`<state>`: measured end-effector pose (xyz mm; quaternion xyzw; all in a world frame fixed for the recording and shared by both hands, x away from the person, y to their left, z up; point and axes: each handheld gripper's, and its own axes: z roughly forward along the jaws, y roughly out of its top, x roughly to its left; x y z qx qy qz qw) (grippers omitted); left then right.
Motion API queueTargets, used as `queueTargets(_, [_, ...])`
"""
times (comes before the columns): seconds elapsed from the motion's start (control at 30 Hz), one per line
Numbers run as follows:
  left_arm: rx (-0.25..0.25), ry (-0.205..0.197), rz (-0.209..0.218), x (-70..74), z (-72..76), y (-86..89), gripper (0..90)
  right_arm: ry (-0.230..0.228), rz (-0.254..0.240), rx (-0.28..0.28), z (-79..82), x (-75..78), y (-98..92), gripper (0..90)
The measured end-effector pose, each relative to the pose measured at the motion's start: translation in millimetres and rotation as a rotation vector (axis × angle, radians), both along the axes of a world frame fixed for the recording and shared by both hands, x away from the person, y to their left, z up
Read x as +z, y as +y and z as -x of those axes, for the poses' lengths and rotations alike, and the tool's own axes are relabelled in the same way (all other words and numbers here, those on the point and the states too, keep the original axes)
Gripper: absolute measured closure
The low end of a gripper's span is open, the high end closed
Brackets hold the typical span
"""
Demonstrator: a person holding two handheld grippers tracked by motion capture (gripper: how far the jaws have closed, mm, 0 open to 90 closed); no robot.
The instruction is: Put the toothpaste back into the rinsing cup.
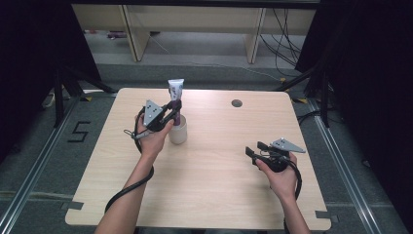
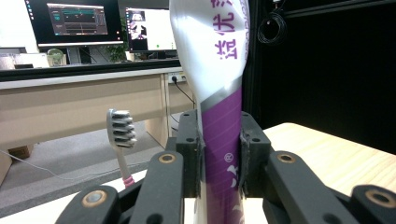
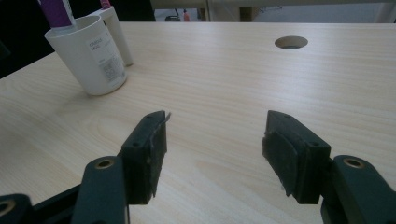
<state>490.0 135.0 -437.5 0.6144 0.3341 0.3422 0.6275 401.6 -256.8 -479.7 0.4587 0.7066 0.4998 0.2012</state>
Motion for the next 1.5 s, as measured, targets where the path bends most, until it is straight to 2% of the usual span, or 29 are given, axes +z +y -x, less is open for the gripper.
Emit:
queueTargets(0.07, [0.0,0.001,-0.001,-0.4,-0.2,-0.1,74.2,0.0,0.005,-0.005,-0.6,-0.8,0.7,40.1])
queueTargets(0.1, [0.002,0.002,-0.001,-1.6,-0.5,-0.5,74.2,0.002,-0.018,0.002,-0.1,-0.8,1.3,40.0])
queueTargets(0.67, [0.007,0.019,-0.014,-8.7,-2.4,-1.6,74.2,-0.005,-0.006,-0.002,-0.7,-1.5,0.5,40.0])
queueTargets(0.83, [0.008,0.021,-0.02,-9.7,-2.3,-2.1,74.2,0.021,-0.036,-0.014,0.5,-1.9,2.9,40.0])
queueTargets(1.1, [0.013,0.028,-0.036,-13.5,-3.0,-1.4,74.1,0.031,-0.037,-0.007,1.5,-1.1,2.9,40.1])
queueTargets(1.13, [0.013,0.029,-0.036,-13.8,-3.0,-1.4,74.1,0.034,-0.029,-0.012,1.9,-0.8,2.7,40.0])
queueTargets(1.17, [0.012,0.03,-0.038,-14.4,-3.1,-1.5,74.1,-0.009,-0.005,0.0,-0.8,-2.4,1.3,40.0])
queueTargets(1.27, [0.014,0.035,-0.044,-15.5,-3.1,-1.7,74.1,0.012,0.011,-0.008,-0.6,-2.1,2.1,40.0])
queueTargets(1.3, [0.014,0.035,-0.044,-15.9,-3.1,-1.7,74.1,0.005,0.008,0.005,-0.3,-1.9,1.2,40.1])
queueTargets(1.5, [0.017,0.043,-0.045,-17.7,-3.4,-0.5,74.1,0.012,0.012,-0.009,-0.6,-2.0,1.8,40.0])
